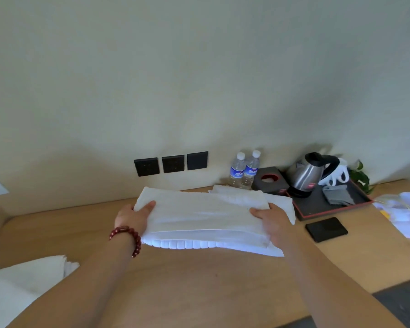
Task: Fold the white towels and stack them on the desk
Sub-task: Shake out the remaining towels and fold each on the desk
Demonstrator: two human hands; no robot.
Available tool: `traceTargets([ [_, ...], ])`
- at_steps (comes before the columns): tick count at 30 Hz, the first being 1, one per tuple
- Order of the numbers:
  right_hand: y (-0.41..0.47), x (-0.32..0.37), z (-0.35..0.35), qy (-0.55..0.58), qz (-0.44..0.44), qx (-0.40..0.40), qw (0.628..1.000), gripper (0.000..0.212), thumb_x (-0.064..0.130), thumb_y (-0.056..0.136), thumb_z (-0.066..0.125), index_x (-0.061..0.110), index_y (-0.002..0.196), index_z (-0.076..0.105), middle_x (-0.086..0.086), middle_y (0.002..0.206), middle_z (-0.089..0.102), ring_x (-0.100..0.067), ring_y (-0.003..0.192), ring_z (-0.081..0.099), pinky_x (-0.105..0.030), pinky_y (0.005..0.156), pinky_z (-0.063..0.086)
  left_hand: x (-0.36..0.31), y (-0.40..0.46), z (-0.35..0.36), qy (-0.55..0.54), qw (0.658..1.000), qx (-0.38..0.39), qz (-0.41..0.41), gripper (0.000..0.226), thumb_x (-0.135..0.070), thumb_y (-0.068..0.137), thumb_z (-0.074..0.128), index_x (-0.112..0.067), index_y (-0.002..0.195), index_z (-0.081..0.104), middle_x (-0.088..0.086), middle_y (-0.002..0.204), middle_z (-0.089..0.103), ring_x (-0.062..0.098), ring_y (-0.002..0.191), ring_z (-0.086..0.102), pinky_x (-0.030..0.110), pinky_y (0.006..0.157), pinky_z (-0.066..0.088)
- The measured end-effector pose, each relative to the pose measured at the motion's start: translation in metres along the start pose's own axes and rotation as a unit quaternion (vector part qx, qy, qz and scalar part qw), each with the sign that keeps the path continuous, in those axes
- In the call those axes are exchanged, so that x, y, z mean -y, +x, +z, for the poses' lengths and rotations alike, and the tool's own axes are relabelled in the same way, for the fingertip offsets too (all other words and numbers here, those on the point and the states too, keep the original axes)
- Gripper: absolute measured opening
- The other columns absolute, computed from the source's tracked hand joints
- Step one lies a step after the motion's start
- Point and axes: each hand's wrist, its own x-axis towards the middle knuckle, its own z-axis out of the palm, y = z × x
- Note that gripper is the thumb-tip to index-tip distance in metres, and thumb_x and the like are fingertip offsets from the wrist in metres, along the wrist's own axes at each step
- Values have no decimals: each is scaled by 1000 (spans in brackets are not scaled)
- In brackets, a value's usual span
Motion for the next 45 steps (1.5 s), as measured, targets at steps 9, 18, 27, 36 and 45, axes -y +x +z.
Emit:
traceTargets([
  [9,56,76,-81,61,-29,15,998,20,10,89,73,15,106,64,-13,106,72,-35,97,69,-54,92,56,-119,-11,65,-12,994,1,112,45,-53,88,67,-10,100,61,5,90,64,20,78,60,29,58,40],
  [18,88,54,-144,32,-27,-9,999,25,16,90,73,14,112,62,-9,105,68,-30,94,66,-48,85,56,-121,-17,146,19,995,17,99,46,-55,88,65,-11,99,59,3,87,62,17,75,57,30,60,40],
  [27,81,-44,-131,-3,31,-41,999,31,20,91,73,18,117,59,-4,102,68,-25,89,67,-38,68,55,-40,-16,173,62,996,25,54,39,-58,85,68,-28,106,56,-1,89,65,20,78,63,30,57,46],
  [36,50,-84,-31,-36,19,33,999,22,20,90,70,27,109,60,2,97,71,-17,84,69,-27,65,52,54,0,93,80,995,-62,-22,41,-53,87,68,-17,106,58,5,86,65,24,75,60,34,60,44],
  [45,50,-64,125,-134,-33,177,975,19,26,90,67,32,104,57,5,91,70,-17,77,68,-28,61,51,130,31,-27,107,974,-177,-91,56,-55,91,61,-5,116,59,9,93,58,31,88,52,39,79,39],
])
